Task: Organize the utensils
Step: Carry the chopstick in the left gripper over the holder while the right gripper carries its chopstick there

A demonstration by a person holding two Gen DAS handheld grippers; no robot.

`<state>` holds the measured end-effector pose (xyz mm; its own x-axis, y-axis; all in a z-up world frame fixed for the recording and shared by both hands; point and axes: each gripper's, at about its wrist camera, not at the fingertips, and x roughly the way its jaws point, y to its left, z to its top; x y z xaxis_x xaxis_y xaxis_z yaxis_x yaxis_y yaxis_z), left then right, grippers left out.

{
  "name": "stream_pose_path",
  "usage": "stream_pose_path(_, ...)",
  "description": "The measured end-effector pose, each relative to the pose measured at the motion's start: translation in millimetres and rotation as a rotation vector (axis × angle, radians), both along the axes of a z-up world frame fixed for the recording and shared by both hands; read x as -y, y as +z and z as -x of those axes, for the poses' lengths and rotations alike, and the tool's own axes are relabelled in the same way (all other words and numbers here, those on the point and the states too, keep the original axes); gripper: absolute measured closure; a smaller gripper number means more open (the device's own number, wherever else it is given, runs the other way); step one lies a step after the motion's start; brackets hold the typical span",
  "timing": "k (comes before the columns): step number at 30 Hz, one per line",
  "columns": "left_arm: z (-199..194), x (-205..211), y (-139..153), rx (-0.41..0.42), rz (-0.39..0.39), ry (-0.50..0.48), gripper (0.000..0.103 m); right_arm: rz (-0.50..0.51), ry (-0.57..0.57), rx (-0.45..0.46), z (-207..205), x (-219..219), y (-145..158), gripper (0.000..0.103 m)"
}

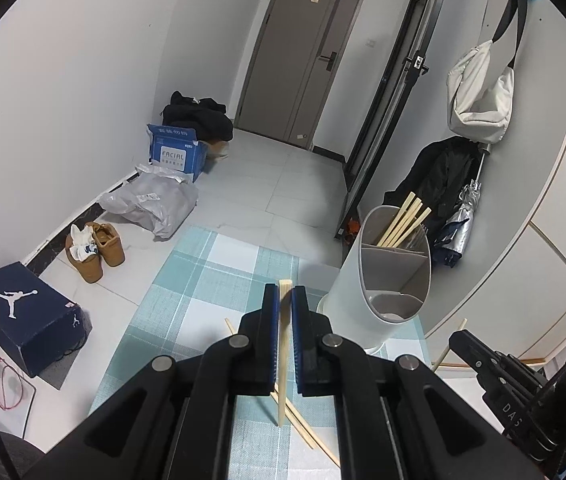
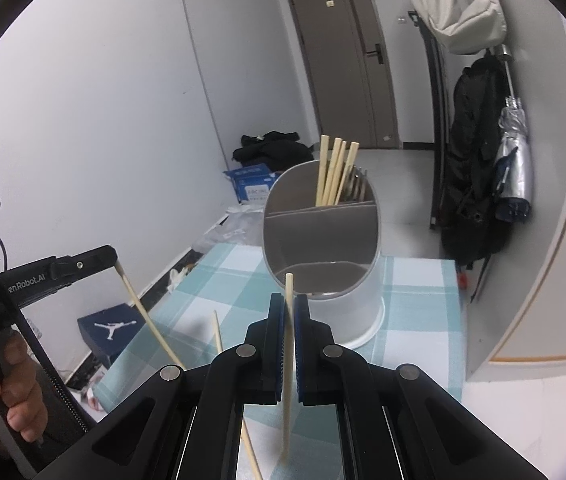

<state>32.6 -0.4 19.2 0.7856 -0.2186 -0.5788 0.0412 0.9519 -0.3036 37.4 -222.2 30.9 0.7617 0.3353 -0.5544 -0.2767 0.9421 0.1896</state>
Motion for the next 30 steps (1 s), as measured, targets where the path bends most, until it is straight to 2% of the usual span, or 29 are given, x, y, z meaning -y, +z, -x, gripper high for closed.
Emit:
stream_pose_path(12, 0.6, 10.1, 17.4, 0.012, -0.019, -0.061, 0.1, -0.011, -0.007, 0.053, 9.3, 1.3, 15.7, 0.1)
stream_pose_path(21, -2.0, 24.3, 57.8, 0.083, -0.005, -0.121, 0.1, -0.061, 0.0, 0.105, 8.2, 9.9, 44.7, 0.1)
stream_pose_path(30, -22.5, 32.5, 91.7, 0.106, 0.041, -0.157, 0.1, -0.086, -0.009, 0.115, -12.3, 21.3, 76.6, 0.099)
